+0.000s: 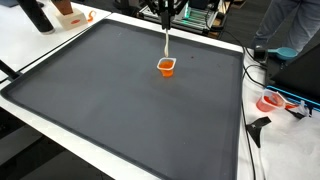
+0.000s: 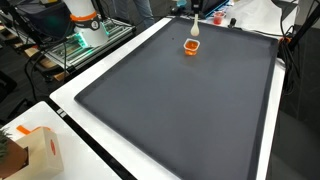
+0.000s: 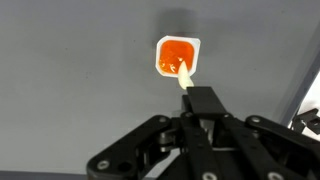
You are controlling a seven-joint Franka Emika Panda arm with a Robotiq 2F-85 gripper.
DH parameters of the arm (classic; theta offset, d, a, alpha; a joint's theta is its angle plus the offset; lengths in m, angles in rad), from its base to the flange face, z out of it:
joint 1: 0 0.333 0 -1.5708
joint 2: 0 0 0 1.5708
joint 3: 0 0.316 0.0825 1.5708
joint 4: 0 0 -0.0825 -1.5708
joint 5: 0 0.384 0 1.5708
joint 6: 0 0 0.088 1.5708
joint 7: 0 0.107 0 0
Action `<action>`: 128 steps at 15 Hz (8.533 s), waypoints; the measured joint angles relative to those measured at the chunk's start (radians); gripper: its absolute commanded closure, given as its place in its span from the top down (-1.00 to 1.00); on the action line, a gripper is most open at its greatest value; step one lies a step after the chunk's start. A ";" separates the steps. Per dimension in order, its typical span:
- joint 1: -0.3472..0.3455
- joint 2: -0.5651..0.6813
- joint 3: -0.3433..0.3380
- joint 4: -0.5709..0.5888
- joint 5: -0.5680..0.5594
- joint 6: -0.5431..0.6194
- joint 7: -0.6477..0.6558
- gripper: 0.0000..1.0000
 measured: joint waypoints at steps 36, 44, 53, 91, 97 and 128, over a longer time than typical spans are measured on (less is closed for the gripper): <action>0.381 0.516 0.063 0.533 -0.845 -0.751 0.990 -0.94; 0.390 0.558 0.049 0.569 -0.853 -0.768 1.019 -0.94; 0.378 0.558 0.046 0.583 -0.852 -0.758 1.000 -0.94; 0.003 -0.018 0.004 0.147 -0.055 -0.193 0.067 -0.94; -0.001 -0.067 -0.006 0.103 -0.035 -0.193 -0.003 -0.94; -0.078 -0.002 -0.099 -0.014 0.562 -0.162 -0.684 -0.94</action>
